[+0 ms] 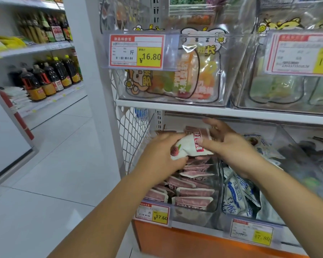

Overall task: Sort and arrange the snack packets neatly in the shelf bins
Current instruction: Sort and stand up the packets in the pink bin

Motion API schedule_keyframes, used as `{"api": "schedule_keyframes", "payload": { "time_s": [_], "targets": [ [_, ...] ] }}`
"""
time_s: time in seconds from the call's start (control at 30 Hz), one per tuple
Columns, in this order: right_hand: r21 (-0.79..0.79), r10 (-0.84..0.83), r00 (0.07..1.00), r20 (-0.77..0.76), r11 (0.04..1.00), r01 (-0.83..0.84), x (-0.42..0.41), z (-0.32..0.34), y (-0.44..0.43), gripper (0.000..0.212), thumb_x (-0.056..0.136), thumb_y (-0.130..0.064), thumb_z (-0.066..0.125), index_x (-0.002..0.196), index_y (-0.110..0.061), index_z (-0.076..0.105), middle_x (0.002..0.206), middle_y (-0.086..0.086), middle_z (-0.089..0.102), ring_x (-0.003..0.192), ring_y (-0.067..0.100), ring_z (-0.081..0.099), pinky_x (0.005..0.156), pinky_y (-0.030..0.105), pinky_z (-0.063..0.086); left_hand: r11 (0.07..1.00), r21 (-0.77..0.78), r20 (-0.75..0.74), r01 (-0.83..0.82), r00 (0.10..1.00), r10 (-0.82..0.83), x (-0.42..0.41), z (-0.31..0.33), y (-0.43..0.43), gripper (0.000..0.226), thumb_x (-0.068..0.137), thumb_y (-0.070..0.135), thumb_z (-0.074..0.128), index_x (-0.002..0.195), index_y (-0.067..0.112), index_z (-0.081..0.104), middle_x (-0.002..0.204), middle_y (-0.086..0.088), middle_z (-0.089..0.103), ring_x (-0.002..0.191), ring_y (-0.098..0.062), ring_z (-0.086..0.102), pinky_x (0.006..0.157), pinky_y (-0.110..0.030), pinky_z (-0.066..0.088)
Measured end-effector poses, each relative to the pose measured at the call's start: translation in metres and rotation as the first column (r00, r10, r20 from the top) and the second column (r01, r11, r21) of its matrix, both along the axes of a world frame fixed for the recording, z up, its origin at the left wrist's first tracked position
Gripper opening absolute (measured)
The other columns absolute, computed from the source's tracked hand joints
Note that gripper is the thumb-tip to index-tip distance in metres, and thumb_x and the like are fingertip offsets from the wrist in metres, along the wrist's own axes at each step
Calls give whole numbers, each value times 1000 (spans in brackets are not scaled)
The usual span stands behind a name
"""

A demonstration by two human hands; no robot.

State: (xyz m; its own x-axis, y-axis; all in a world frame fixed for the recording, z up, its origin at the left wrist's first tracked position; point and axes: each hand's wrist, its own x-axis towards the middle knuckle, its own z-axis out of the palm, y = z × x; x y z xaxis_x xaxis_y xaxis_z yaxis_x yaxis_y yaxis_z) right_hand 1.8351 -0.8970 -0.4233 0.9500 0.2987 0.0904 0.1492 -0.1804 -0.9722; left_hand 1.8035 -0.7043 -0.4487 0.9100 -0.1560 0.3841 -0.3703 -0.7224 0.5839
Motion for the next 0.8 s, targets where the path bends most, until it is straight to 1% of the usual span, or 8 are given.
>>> {"api": "schedule_keyframes", "payload": {
  "time_s": [0.1,0.17,0.23,0.33,0.53,0.6,0.7,0.8],
  "targets": [
    [170,168,979,-113,974,-148,-7,6,-5,49,81,-28,62,127,-14,54,112,14,66,88,23,69,71,30,59,964,-250,-256,91,954,-157,-6,7,4,43,87,23,67,125,40,57,107,22,65,96,4,60,83,-18,48],
    [61,154,987,-48,987,-151,-8,9,-8,36,83,-26,63,118,-17,60,95,9,70,74,15,65,59,22,53,905,-420,-372,67,897,-239,-9,11,3,29,93,23,59,117,40,58,106,16,67,95,1,65,87,-23,51],
    [-57,26,999,47,998,-24,-7,7,-8,22,86,-20,67,108,-19,65,72,1,67,55,9,58,48,18,44,820,-572,-427,-1,854,-297,-10,14,1,19,96,20,55,110,31,61,105,4,68,92,-7,69,84,-31,57],
    [-65,-101,990,102,992,108,-5,3,-5,14,87,-18,68,101,-16,69,63,3,63,45,6,52,45,19,42,793,-609,-412,-36,868,-277,-7,12,2,17,92,18,62,108,24,64,104,1,70,91,-14,71,81,-33,59],
    [-239,2,977,214,970,50,1,2,-5,24,82,-26,74,104,-31,65,97,-8,72,87,11,69,83,33,56,907,-420,-265,-38,961,-82,-1,5,5,30,88,28,68,118,32,64,100,13,72,82,2,66,72,-16,51],
    [-265,-80,953,292,951,161,8,8,-8,16,83,-26,72,97,-32,67,92,-7,72,83,14,69,80,31,56,942,-331,-241,-60,970,-23,1,5,4,45,86,33,69,129,33,56,112,16,67,87,6,63,72,-11,47],
    [-267,-273,910,312,894,360,19,21,-10,23,88,-34,66,104,-18,66,100,4,71,90,26,67,86,39,53,993,-94,-204,-77,977,57,7,-1,10,58,85,38,70,138,30,47,124,18,55,110,0,54,93,-20,42],
    [-503,-182,949,257,813,292,24,29,-12,21,90,-44,60,101,-27,60,95,3,65,83,24,61,71,32,48,983,183,-215,-7,975,47,8,-11,17,49,87,40,67,132,30,54,134,11,51,118,-6,47,102,-24,37]
  ]
}}
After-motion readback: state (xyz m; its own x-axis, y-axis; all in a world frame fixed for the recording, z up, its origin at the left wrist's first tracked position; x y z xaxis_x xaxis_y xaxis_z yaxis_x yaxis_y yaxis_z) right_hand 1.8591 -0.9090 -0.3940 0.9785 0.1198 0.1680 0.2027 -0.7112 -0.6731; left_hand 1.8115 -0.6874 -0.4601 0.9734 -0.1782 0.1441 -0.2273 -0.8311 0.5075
